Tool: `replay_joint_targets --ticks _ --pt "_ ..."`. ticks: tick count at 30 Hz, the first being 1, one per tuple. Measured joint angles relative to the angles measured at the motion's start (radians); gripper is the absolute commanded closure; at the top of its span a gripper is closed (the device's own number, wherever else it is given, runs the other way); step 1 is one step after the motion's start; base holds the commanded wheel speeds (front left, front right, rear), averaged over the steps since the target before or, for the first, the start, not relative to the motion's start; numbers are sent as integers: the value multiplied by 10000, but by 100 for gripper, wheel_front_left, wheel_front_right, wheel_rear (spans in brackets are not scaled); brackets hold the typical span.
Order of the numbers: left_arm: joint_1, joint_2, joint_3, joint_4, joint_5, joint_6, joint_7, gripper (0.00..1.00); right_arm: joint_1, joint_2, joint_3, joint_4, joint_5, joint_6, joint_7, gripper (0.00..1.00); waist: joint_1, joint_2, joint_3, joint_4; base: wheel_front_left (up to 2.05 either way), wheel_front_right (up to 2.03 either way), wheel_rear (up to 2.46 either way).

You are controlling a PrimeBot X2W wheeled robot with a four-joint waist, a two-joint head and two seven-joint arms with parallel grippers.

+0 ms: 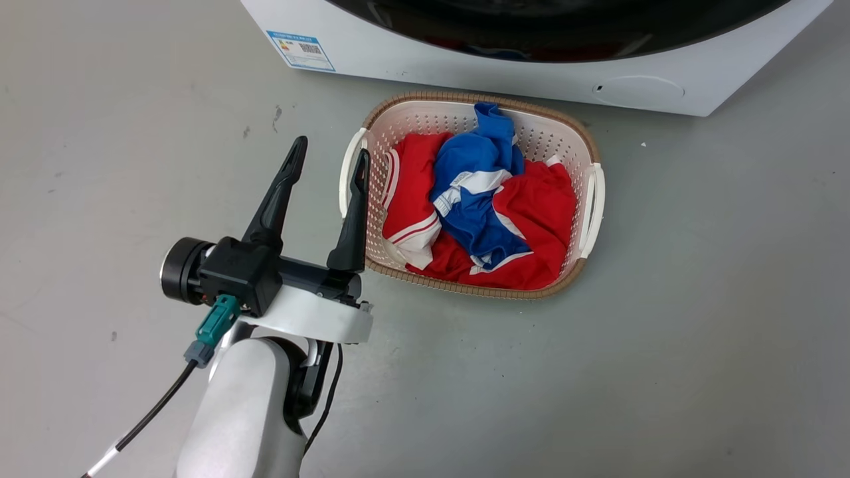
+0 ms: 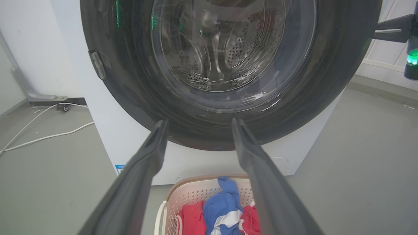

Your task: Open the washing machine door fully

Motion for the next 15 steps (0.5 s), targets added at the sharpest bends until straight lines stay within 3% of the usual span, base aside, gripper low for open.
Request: replay_joint_targets --ticks 15 --pt "-172 -6 -15 10 2 40 0 0 -103 -2 63 38 21 -13 1411 100 0 0 241 8 0 0 0"
